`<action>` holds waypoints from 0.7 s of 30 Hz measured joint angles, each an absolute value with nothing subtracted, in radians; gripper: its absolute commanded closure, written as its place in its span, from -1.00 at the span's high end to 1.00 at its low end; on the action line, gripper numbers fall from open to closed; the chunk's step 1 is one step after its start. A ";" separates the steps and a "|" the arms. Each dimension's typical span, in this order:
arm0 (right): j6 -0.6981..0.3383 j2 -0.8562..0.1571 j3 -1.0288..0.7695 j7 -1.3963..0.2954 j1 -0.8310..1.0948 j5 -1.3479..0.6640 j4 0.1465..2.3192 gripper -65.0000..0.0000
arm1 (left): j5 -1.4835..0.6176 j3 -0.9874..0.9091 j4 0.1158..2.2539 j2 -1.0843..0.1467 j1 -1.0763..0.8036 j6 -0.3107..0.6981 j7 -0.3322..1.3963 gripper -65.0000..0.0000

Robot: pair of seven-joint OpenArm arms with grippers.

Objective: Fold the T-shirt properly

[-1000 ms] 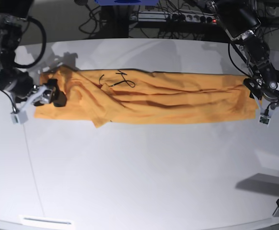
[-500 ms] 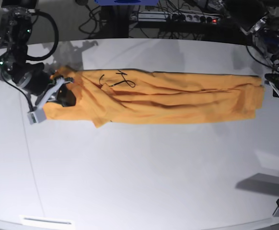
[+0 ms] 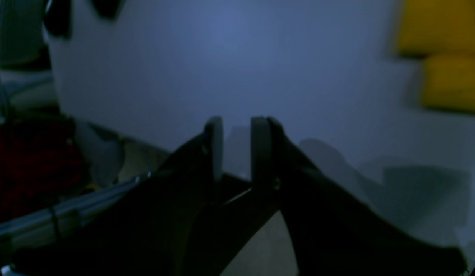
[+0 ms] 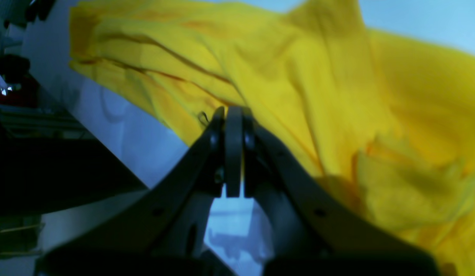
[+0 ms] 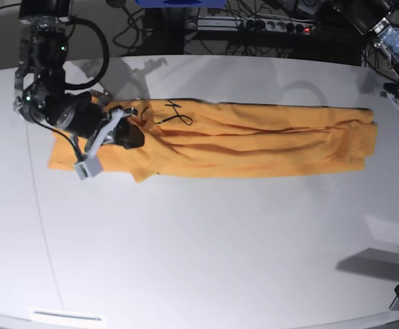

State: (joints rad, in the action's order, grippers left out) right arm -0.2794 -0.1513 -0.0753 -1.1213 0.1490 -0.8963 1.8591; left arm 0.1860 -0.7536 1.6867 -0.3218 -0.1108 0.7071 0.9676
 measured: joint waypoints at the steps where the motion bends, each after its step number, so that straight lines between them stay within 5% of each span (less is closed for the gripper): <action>1: -0.279 -0.151 -0.076 -1.119 0.138 -0.896 1.841 -1.00 | 0.184 -0.758 1.687 -0.322 -0.107 0.707 0.961 -0.61; 17: -0.279 -0.123 -0.074 -1.122 0.073 -0.895 1.536 -1.00 | 0.172 -0.791 1.686 -0.319 -0.105 0.707 0.904 -0.60; 21: -0.281 -0.123 -0.076 -1.114 0.066 -0.936 1.468 -1.00 | 0.080 -0.790 1.684 -0.327 -0.107 0.708 0.915 -0.31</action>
